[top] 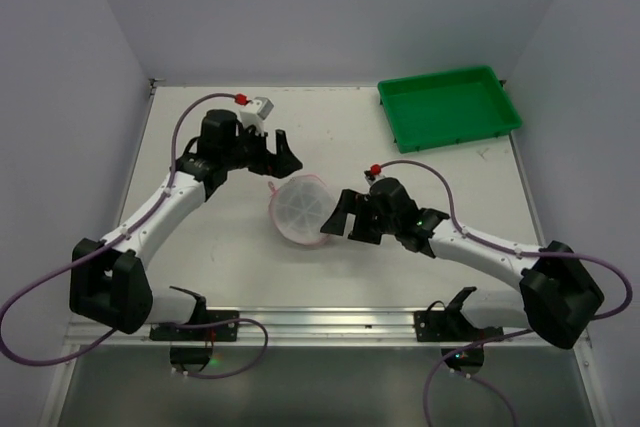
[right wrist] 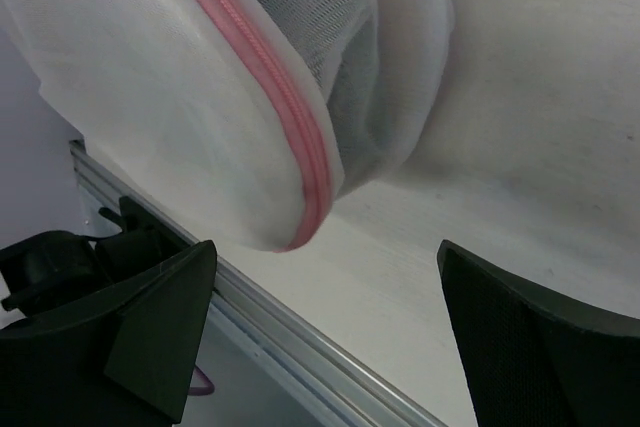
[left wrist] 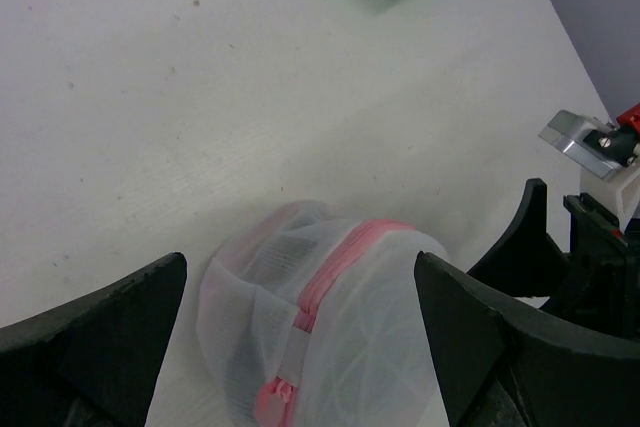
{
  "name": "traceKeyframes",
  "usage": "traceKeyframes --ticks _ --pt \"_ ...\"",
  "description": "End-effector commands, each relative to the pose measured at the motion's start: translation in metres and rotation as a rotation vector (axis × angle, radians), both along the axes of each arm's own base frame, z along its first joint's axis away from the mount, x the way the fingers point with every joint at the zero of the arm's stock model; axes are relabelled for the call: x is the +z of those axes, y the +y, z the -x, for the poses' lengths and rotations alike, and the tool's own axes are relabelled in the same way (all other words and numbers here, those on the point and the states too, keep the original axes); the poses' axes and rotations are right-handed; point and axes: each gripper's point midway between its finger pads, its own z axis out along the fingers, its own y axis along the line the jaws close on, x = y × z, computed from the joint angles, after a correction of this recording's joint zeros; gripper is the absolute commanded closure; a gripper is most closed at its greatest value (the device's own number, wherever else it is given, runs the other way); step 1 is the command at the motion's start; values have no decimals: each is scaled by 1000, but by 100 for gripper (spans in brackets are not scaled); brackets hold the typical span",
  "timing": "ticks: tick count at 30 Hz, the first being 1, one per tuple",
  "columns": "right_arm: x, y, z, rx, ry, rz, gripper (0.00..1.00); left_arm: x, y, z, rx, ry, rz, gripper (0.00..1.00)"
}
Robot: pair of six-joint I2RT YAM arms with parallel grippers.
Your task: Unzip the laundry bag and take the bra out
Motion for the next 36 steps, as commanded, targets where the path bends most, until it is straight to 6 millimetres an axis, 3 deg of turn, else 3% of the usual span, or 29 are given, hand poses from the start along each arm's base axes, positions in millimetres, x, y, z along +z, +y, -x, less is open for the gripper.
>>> traceKeyframes --ticks 1,5,7,12,13,16,18,23,24,30,32,36 --pt "29 32 -16 -8 -54 -176 7 4 -24 9 -75 25 45 0" --pt "6 35 -25 -34 -22 -134 9 -26 -22 18 -50 90 9 3" --pt "7 38 -32 -25 -45 -116 14 -36 -21 25 -44 124 8 7" --pt "1 37 -56 -4 -80 -30 39 -70 -11 50 -4 214 7 16" --pt "9 38 -63 4 -99 -26 49 -74 -10 54 1 226 10 17" --pt "18 32 -82 28 -151 27 63 -84 -6 67 28 264 33 19" --pt "20 26 -93 57 -188 75 72 -79 -6 70 50 263 73 20" --pt "42 36 -118 195 -301 135 78 -70 -12 85 79 277 207 23" --pt "52 41 -122 214 -322 133 78 -59 -16 87 80 266 261 23" --pt "55 57 -124 378 -359 143 81 -54 -12 97 109 250 306 15" --pt "55 59 -123 423 -385 147 82 -63 1 98 181 270 253 11" --pt "58 58 -122 486 -434 165 88 -56 32 82 346 204 135 0"
